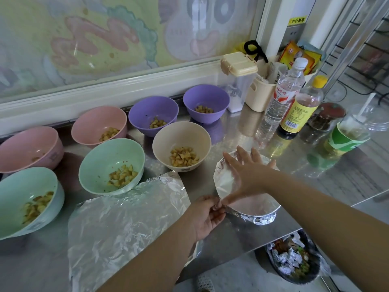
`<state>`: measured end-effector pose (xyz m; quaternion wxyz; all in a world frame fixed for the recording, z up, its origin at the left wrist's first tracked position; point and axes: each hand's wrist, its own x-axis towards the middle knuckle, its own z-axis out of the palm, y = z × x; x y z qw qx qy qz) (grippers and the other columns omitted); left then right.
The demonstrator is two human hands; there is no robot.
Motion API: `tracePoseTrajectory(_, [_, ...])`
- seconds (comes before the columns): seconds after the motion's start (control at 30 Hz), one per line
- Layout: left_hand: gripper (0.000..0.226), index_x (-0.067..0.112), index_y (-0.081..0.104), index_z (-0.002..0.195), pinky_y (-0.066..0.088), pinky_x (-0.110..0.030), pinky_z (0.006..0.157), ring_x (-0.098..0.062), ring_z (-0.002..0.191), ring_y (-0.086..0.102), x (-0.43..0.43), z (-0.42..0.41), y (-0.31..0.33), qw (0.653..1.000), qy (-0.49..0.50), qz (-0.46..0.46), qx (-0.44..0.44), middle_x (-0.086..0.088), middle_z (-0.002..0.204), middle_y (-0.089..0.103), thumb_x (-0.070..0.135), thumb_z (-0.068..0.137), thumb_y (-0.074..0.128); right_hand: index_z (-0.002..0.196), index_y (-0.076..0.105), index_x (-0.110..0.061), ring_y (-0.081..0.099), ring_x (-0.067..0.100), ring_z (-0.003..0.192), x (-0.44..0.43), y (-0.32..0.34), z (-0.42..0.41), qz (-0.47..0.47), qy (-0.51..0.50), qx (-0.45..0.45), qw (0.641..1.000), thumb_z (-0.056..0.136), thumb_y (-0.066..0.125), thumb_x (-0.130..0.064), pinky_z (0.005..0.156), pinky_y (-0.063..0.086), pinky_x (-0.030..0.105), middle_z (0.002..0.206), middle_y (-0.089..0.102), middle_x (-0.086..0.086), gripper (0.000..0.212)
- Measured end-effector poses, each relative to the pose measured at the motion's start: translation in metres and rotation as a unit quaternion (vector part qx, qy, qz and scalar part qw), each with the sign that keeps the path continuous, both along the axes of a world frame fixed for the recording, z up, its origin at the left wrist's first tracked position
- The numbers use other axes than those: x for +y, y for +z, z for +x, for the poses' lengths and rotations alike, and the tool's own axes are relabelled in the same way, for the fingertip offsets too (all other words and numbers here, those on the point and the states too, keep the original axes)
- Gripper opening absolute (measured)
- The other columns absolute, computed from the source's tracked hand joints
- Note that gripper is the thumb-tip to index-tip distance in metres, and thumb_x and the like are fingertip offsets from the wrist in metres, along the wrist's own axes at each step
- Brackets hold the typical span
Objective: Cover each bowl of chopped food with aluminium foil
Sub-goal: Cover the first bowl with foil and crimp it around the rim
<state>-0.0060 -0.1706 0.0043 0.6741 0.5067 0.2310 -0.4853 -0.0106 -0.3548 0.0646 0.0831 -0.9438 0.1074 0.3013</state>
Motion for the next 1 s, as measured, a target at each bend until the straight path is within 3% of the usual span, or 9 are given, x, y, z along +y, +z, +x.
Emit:
tracePoseTrajectory(0.23, [0.028, 0.006, 0.059, 0.102, 0.052, -0.037, 0.1, -0.022, 0.089, 0.07, 0.019, 0.007, 0.002, 0.994, -0.083, -0.065, -0.043, -0.011, 0.089, 0.072, -0.015, 0.091, 0.044, 0.15, -0.028, -0.05, -0.028, 0.042, 0.149, 0.0, -0.001, -0.001, 0.002, 0.0, -0.003, 1.0, 0.039, 0.064, -0.099, 0.104, 0.0, 0.087, 0.163, -0.035, -0.005, 0.152])
tracePoseTrajectory(0.33, [0.036, 0.006, 0.055, 0.11, 0.051, -0.039, 0.103, -0.026, 0.103, 0.068, 0.022, 0.005, -0.004, 0.979, -0.147, -0.055, -0.129, -0.022, 0.109, 0.069, -0.012, 0.079, 0.062, 0.15, -0.028, -0.049, -0.028, 0.043, 0.149, 0.0, 0.0, -0.001, 0.002, 0.001, -0.001, 1.0, 0.036, 0.063, -0.1, 0.103, 0.002, 0.088, 0.162, -0.035, -0.005, 0.154])
tracePoseTrajectory(0.43, [0.051, 0.012, 0.062, 0.109, 0.05, -0.041, 0.099, -0.022, 0.097, 0.065, 0.02, 0.009, -0.005, 0.914, -0.259, 0.049, -0.307, -0.012, 0.105, 0.07, 0.022, 0.063, 0.082, 0.15, -0.028, -0.049, -0.028, 0.043, 0.149, 0.0, 0.0, -0.001, 0.002, 0.001, -0.003, 1.0, 0.038, 0.065, -0.098, 0.103, 0.002, 0.088, 0.163, -0.035, -0.005, 0.153])
tracePoseTrajectory(0.5, [0.044, 0.014, 0.064, 0.108, 0.05, -0.039, 0.094, -0.019, 0.091, 0.064, 0.018, 0.013, -0.004, 0.871, -0.289, 0.099, -0.385, -0.006, 0.099, 0.07, 0.024, 0.069, 0.083, 0.15, -0.028, -0.049, -0.028, 0.044, 0.149, 0.0, 0.0, -0.001, -0.001, 0.004, -0.005, 1.0, 0.04, 0.065, -0.098, 0.103, 0.002, 0.088, 0.163, -0.035, -0.004, 0.152])
tracePoseTrajectory(0.63, [0.034, 0.017, 0.068, 0.104, 0.052, -0.034, 0.089, -0.018, 0.091, 0.068, 0.018, 0.022, -0.004, 0.848, -0.305, 0.108, -0.421, -0.005, 0.1, 0.072, 0.024, 0.076, 0.084, 0.15, -0.029, -0.049, -0.028, 0.044, 0.149, 0.0, -0.001, 0.0, -0.004, 0.006, -0.004, 1.0, 0.041, 0.065, -0.097, 0.103, 0.001, 0.088, 0.163, -0.035, -0.004, 0.151])
tracePoseTrajectory(0.73, [0.026, 0.015, 0.071, 0.102, 0.052, -0.023, 0.084, -0.009, 0.088, 0.069, 0.018, 0.03, -0.002, 0.832, -0.325, 0.111, -0.435, -0.001, 0.097, 0.074, 0.022, 0.08, 0.082, 0.15, -0.028, -0.049, -0.028, 0.044, 0.149, 0.0, -0.001, 0.0, -0.004, 0.006, -0.008, 1.0, 0.043, 0.066, -0.097, 0.104, 0.001, 0.087, 0.163, -0.035, -0.004, 0.15])
tracePoseTrajectory(0.87, [0.025, 0.005, 0.072, 0.096, 0.051, -0.02, 0.078, -0.007, 0.079, 0.066, 0.014, 0.042, 0.002, 0.843, -0.337, 0.107, -0.406, -0.001, 0.086, 0.073, 0.018, 0.078, 0.084, 0.15, -0.029, -0.05, -0.029, 0.044, 0.148, 0.0, -0.002, 0.0, -0.001, 0.004, -0.01, 1.0, 0.043, 0.066, -0.096, 0.104, 0.0, 0.087, 0.163, -0.035, -0.004, 0.15])
tracePoseTrajectory(1.0, [0.036, -0.007, 0.061, 0.112, 0.053, -0.037, 0.096, -0.019, 0.091, 0.065, 0.01, 0.043, 0.007, 0.916, -0.287, 0.056, -0.274, -0.014, 0.098, 0.067, -0.004, 0.079, 0.076, 0.15, -0.028, -0.049, -0.028, 0.044, 0.148, 0.001, -0.003, -0.002, 0.0, 0.001, -0.016, 1.0, 0.044, 0.066, -0.097, 0.104, 0.001, 0.087, 0.163, -0.033, -0.003, 0.15])
